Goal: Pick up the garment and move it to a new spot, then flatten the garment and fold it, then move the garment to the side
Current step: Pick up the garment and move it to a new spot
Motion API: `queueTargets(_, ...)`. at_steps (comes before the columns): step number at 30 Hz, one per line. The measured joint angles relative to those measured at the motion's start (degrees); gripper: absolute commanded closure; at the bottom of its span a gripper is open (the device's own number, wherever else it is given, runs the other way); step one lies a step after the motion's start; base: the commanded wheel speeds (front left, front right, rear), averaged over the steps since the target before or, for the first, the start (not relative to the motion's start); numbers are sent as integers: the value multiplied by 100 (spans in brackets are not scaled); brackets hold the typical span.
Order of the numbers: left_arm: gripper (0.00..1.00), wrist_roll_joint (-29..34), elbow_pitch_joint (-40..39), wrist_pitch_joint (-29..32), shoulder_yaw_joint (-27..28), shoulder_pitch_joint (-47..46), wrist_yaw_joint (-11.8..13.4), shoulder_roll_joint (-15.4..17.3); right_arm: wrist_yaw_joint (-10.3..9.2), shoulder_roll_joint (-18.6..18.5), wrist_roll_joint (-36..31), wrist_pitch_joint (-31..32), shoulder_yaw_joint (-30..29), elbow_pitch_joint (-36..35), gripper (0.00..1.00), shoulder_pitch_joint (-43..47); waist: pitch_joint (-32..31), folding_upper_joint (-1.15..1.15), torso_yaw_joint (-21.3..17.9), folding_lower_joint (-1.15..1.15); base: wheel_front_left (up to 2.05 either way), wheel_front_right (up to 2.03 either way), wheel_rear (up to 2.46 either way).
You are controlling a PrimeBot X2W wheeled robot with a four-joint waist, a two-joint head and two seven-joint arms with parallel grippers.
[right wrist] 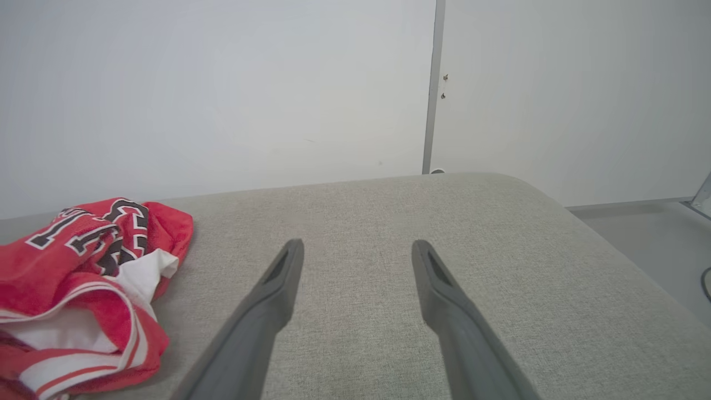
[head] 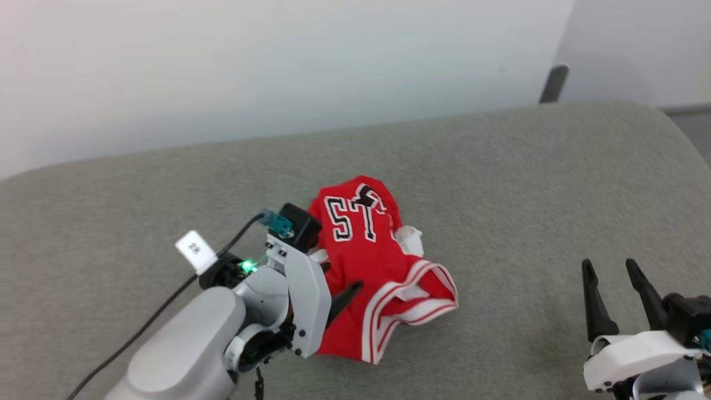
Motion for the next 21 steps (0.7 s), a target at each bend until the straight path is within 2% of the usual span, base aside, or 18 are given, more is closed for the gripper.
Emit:
queueTargets(4,0,3,-453,-322,163,190,111,133,0,-38,25,57,-1,-93,0,94,-174,0,217,0,0,0,0)
queueTargets(9,0,19,-988,-1028,571,611,335,421,0,-51,79,89,14,-169,0,117,-385,0,448,0,0,0,0)
queueTargets(15,0,226,-1314,-2167,1015,1259,556,755,0,-93,121,97,15,-188,0,244,-583,0,674,0,0,0,0)
queueTargets(21,0,441,-1249,-3381,1439,1890,760,925,0,-169,153,74,36,-193,0,300,-699,0,834,0,0,0,0)
